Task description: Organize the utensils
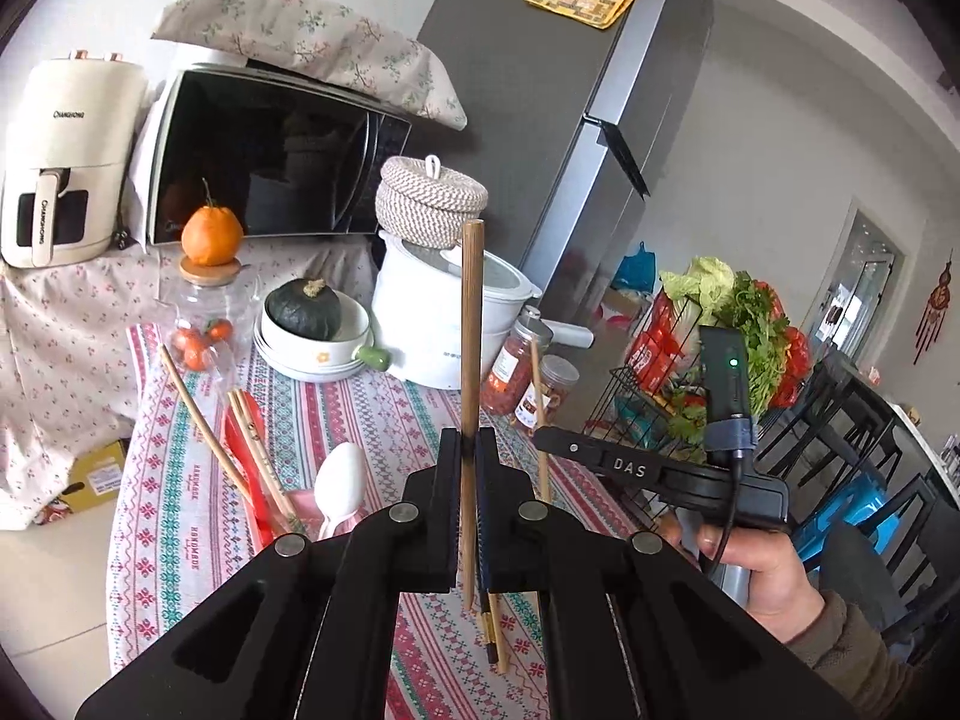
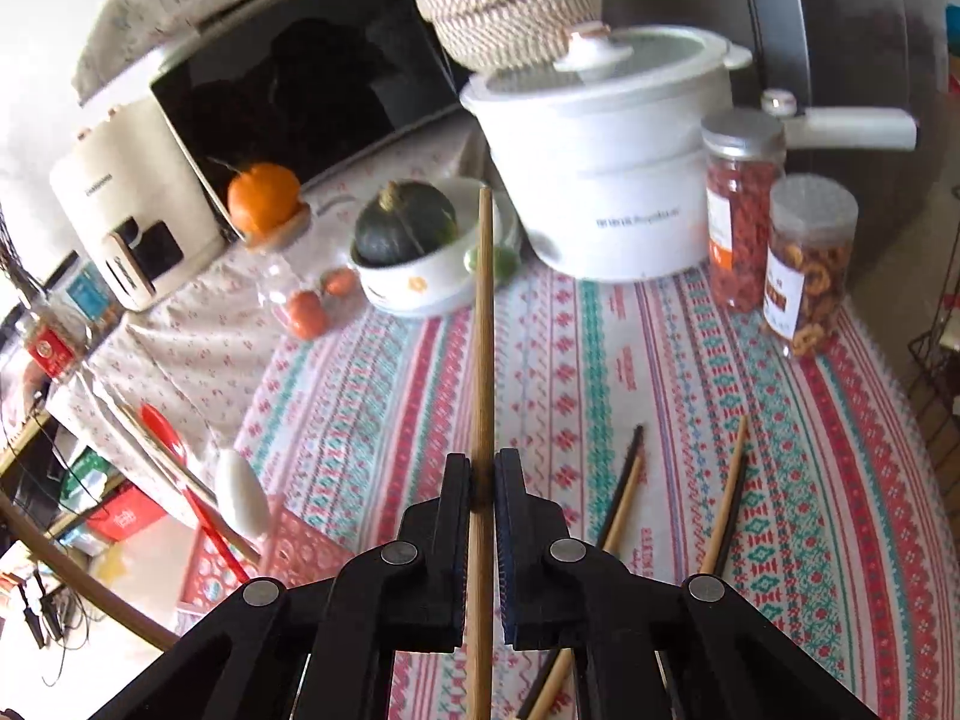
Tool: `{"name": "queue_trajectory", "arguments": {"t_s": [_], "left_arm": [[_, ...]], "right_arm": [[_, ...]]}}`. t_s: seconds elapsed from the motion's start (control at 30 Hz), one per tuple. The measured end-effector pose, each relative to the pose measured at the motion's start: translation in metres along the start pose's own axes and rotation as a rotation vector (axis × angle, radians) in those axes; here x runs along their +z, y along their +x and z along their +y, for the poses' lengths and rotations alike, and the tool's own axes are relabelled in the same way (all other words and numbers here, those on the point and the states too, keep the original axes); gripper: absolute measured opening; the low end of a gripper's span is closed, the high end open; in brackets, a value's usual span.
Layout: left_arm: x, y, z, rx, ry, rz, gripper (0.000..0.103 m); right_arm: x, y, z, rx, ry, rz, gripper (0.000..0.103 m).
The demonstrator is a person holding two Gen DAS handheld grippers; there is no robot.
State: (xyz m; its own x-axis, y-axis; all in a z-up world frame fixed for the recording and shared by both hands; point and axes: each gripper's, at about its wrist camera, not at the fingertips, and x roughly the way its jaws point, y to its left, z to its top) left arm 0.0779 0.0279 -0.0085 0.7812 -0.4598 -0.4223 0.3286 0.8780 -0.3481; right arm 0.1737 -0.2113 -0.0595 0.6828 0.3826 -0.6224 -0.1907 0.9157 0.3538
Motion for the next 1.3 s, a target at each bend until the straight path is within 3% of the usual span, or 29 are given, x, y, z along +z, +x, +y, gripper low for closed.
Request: {"name": "queue_trajectory", "arguments": {"t_s": [0.2,0.37,0.57,1.0,1.17,1.3], "left_arm": [[0.014,-0.019,0.015,0.077,0.019,-0.072,0.004],[0.019,-0.022,0.031,0.133,0.008,-0.093,0.004],[0.017,-0.016,0.039,0.186,0.026,-0.078,0.004],[-0.001,0.02,0.051,0.275,0.078,0.073,0.004],[-0.01,0.042,0.063,0.254,0.032,0.21,0.005],[0.0,0.027,0.072,0.21,-0.04,0.166,0.005]], "right_arm": [[0.005,-0.035,0.021,0.025,-0.042,-0.25,0.006],[0.008,-0.054,0.037,0.047,-0.039,-0.382,0.006],[0.007,-0.052,0.054,0.06,-0.047,-0.431,0.006],[0.006,-0.046,0.088,0.11,-0.029,-0.501,0.006],[0.002,-0.036,0.103,0.118,-0.052,-0.506,0.006],[-0.002,-0.025,0.111,0.122,-0.074,-0.491,0.007]]}}
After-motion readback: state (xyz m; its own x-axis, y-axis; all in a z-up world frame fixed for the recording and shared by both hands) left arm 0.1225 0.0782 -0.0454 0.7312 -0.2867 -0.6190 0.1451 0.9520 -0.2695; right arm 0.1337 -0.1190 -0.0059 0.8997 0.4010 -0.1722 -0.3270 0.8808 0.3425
